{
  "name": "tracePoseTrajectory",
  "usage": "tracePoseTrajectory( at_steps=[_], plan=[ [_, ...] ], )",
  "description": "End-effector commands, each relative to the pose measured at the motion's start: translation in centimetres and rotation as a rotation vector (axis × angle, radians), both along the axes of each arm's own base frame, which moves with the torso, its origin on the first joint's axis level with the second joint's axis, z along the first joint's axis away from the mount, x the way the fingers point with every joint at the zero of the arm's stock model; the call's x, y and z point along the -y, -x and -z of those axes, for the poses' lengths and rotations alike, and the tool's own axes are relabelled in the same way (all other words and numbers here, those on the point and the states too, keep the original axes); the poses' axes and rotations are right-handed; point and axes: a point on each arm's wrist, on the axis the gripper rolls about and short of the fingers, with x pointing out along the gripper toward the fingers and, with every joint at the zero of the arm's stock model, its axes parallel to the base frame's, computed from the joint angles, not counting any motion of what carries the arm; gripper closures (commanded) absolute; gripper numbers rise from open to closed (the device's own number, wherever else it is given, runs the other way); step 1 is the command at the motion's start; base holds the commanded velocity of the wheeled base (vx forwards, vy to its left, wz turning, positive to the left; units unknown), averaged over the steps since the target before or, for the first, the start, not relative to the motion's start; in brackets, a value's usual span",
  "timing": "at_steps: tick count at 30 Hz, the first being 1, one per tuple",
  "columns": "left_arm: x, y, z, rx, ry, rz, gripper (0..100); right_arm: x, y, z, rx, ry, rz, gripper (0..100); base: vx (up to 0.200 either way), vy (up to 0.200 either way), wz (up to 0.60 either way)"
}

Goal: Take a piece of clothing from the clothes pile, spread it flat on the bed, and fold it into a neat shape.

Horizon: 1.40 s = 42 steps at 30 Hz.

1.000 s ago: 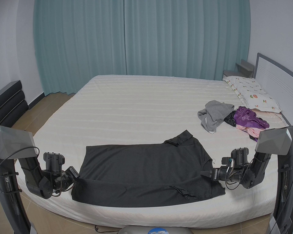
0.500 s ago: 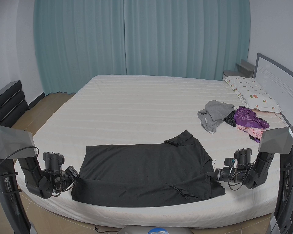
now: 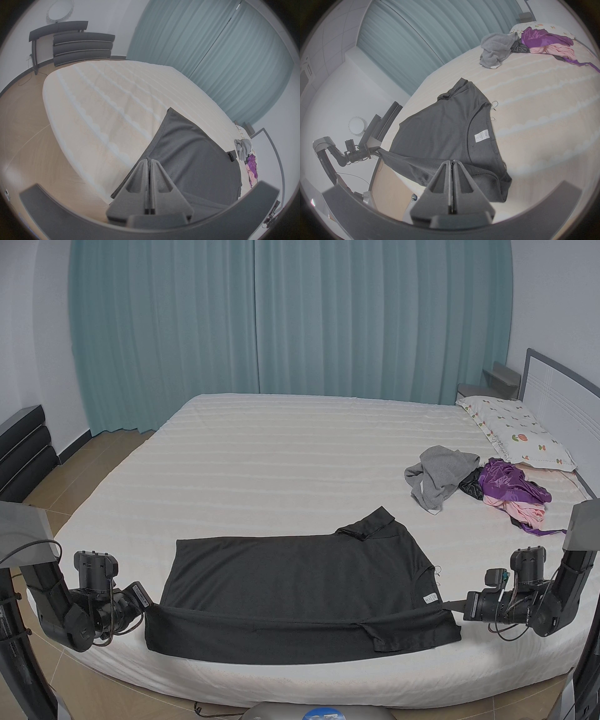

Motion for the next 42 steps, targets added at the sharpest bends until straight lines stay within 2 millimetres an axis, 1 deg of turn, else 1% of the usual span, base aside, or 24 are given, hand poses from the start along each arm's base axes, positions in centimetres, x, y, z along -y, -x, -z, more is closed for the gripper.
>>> tracePoseTrajectory(
  at_steps=[1,3,6,12,16,19,23,28,31,33,36,38,39,42],
  plan=[
    [0.0,1.0,-0.9,0.014,-0.012,0.008,100,0.3,2.1,-1.8,0.041,-0.010,0.007,100,0.000,0.000,0.00],
    [0.0,1.1,-1.0,0.015,-0.015,0.011,100,0.2,2.5,-1.9,0.046,-0.010,0.005,100,0.000,0.000,0.00],
    [0.0,1.7,-1.0,0.001,-0.045,0.038,100,0.1,3.8,-2.0,0.050,-0.009,-0.002,100,0.000,0.000,0.00],
    [0.0,2.5,-0.7,-0.031,-0.079,0.070,100,0.3,5.0,-2.1,0.060,-0.008,0.009,100,0.000,0.000,0.00],
    [0.0,3.2,-1.1,-0.029,-0.099,0.089,100,0.3,5.9,-2.5,0.069,-0.008,0.009,100,0.000,0.000,0.00],
    [0.0,3.8,-1.1,-0.045,-0.127,0.117,100,0.3,6.3,-2.7,0.070,-0.007,0.010,100,0.000,0.000,0.00],
    [0.0,4.1,-1.3,-0.041,-0.137,0.123,100,0.3,6.5,-3.2,0.087,-0.005,0.013,100,0.000,0.000,0.00],
    [0.0,4.6,-1.7,-0.037,-0.140,0.128,100,0.1,7.3,-3.1,0.068,-0.002,0.001,100,0.000,0.000,0.00],
    [0.0,5.7,-2.1,-0.088,-0.185,0.175,100,0.1,7.4,-3.5,0.085,-0.002,0.001,100,0.000,0.000,0.00],
    [0.0,5.7,-2.2,-0.088,-0.187,0.177,100,0.1,7.4,-3.5,0.083,-0.002,0.001,100,0.000,0.000,0.00],
    [0.0,6.5,-3.0,-0.088,-0.193,0.182,100,0.2,7.7,-4.0,0.096,-0.003,0.004,100,0.000,0.000,0.00],
    [0.0,6.6,-3.1,-0.095,-0.194,0.185,100,0.2,7.8,-4.1,0.093,-0.001,0.005,100,0.000,0.000,0.00],
    [0.0,7.1,-3.4,-0.126,-0.211,0.208,100,0.1,8.1,-4.2,0.075,0.001,-0.001,100,0.000,0.000,0.00],
    [0.0,7.3,-3.6,-0.154,-0.214,0.220,100,0.1,8.1,-4.0,0.065,0.004,-0.004,100,0.000,0.000,0.00]
  ],
)
